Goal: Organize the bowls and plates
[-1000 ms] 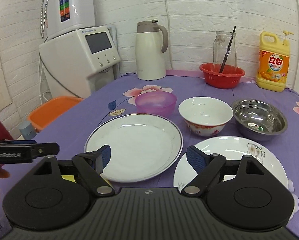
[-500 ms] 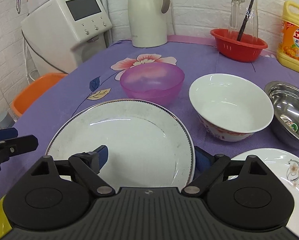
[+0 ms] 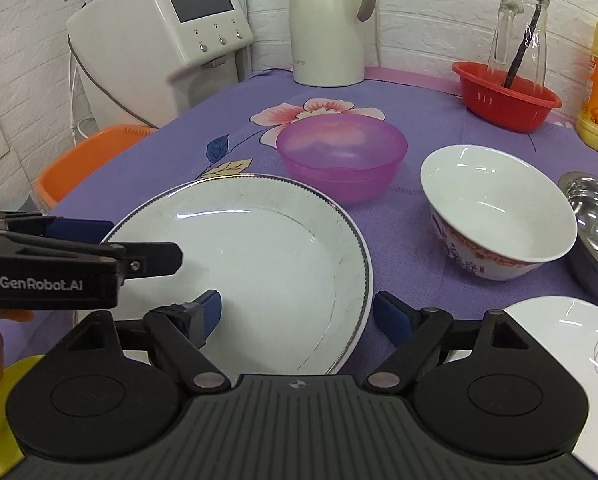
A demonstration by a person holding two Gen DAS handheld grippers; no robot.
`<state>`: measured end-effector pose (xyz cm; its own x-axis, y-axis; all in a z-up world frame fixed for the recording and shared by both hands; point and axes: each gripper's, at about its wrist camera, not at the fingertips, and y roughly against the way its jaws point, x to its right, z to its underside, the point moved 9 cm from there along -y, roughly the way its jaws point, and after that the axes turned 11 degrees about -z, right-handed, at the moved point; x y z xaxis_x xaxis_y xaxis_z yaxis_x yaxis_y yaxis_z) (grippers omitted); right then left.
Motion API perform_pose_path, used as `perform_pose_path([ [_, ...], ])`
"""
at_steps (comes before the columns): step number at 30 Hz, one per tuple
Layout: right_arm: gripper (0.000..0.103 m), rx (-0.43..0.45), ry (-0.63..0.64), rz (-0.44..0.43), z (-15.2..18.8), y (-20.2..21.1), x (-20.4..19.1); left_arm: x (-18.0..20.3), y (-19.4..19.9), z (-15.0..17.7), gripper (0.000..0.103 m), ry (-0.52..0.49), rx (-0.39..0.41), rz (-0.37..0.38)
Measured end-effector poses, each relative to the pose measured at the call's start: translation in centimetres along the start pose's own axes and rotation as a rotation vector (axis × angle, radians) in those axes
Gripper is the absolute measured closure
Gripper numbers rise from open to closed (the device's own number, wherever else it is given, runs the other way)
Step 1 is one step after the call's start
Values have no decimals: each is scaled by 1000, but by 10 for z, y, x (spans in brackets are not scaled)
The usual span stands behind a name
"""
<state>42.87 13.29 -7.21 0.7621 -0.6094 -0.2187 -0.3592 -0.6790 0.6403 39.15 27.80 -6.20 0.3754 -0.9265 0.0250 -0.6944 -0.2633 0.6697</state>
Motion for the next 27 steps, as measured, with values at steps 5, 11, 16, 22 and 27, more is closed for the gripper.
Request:
perform_pose_path([
  [5,0,7,24,0,3,-1,-4,5,-4,6,51,-18,-8,-5],
  [11,0,15,27,2,2,-3,-11,8,-5,2,60,-13,-19,-23],
  [16,0,40,-3,-19,-5,11,-18,6,15,-13,61,-16,36,-43],
  [22,0,123,26,-8,-20,45,-37,5,56,-22,61,-7,110,-33],
  [27,0,159,35,-10,-16,70,-55,5,90,-15,61,-1,157,-33],
])
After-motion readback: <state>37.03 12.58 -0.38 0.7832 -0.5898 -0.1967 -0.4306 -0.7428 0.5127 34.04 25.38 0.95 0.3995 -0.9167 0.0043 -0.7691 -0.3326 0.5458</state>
